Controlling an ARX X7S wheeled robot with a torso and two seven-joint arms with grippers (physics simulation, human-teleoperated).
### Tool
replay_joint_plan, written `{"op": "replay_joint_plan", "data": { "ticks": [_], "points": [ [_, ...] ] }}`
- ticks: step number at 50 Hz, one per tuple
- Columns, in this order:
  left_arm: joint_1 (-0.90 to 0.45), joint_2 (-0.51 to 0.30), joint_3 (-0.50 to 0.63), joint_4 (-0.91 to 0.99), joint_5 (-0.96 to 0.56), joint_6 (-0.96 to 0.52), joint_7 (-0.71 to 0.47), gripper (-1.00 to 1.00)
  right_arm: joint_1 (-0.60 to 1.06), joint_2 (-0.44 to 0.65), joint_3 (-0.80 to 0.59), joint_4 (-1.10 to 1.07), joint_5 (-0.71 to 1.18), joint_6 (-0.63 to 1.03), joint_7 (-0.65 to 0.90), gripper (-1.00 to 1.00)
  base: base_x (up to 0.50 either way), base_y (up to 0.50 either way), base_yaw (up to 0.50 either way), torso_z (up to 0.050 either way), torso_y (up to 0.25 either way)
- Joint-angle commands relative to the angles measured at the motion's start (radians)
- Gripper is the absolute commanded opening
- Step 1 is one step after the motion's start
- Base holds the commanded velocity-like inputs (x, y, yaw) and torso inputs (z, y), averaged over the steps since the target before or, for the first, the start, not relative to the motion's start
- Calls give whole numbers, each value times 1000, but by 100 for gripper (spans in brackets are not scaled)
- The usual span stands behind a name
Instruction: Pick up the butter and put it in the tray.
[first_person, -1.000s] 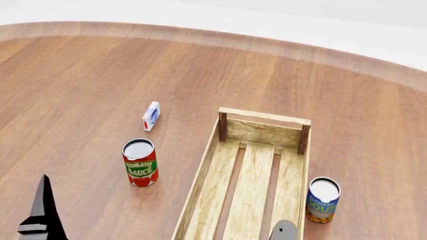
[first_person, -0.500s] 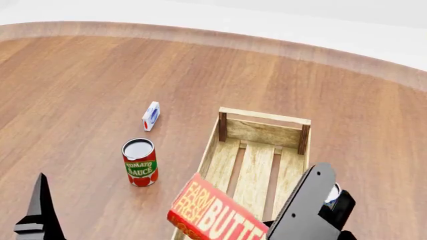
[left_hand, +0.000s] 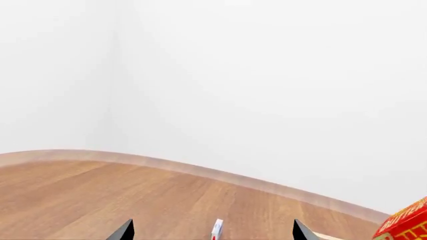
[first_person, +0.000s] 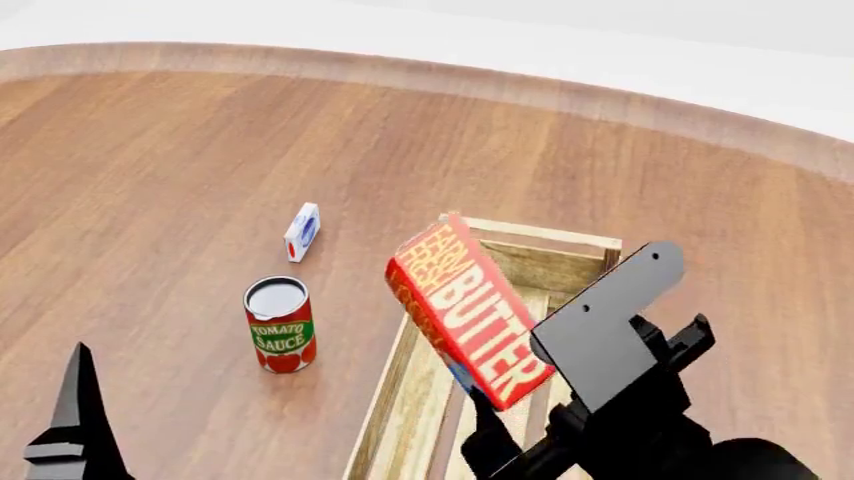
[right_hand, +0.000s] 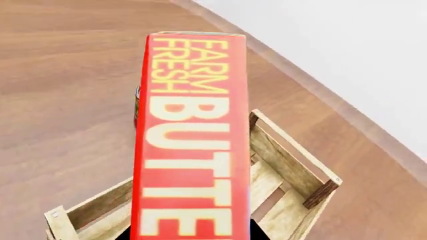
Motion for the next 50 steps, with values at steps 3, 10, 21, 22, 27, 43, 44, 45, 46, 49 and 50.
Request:
{"op": "replay_joint_plan", "data": {
  "ticks": [3,10,21,22,27,43,44,45,46,49,50],
  "points": [
    [1,-4,-1,3,-9,2,-1,100,135,-232,43,174,-53,15,153,-100,0,0,0,0,3],
    [4,-6,-11,0,-20,10,-2,100,194,-343,42,338,-112,-10,247,-100,0,0,0,0,0],
    [6,-6,-17,8,-38,14,-3,100,337,-530,70,677,-261,-73,515,-100,0,0,0,1,2],
    [5,-8,-18,10,-41,12,-4,100,352,-550,94,726,-242,-90,505,-100,0,0,0,0,0],
    [0,-13,-32,14,-58,7,-9,100,407,-596,67,867,-252,-200,467,-100,0,0,0,0,2],
    [-8,-16,-37,10,-71,6,-14,100,596,-653,-203,1390,257,-501,701,-100,0,0,0,0,1],
    [-7,-16,-37,9,-71,7,-13,100,603,-653,-239,1409,304,-523,703,-100,0,0,0,0,0],
    [-7,-16,-37,9,-72,9,-13,100,611,-653,-285,1422,328,-544,708,-100,0,0,0,0,0],
    [-7,-17,-38,9,-74,9,-13,100,619,-653,-319,1437,361,-560,721,-100,0,0,0,0,10],
    [-5,-18,-42,8,-76,13,-13,100,640,-654,-422,1489,514,-586,756,-100,0,0,0,0,0],
    [-5,-19,-43,8,-77,13,-13,100,646,-654,-459,1505,568,-594,768,-100,0,0,0,10,0]
  ]
}}
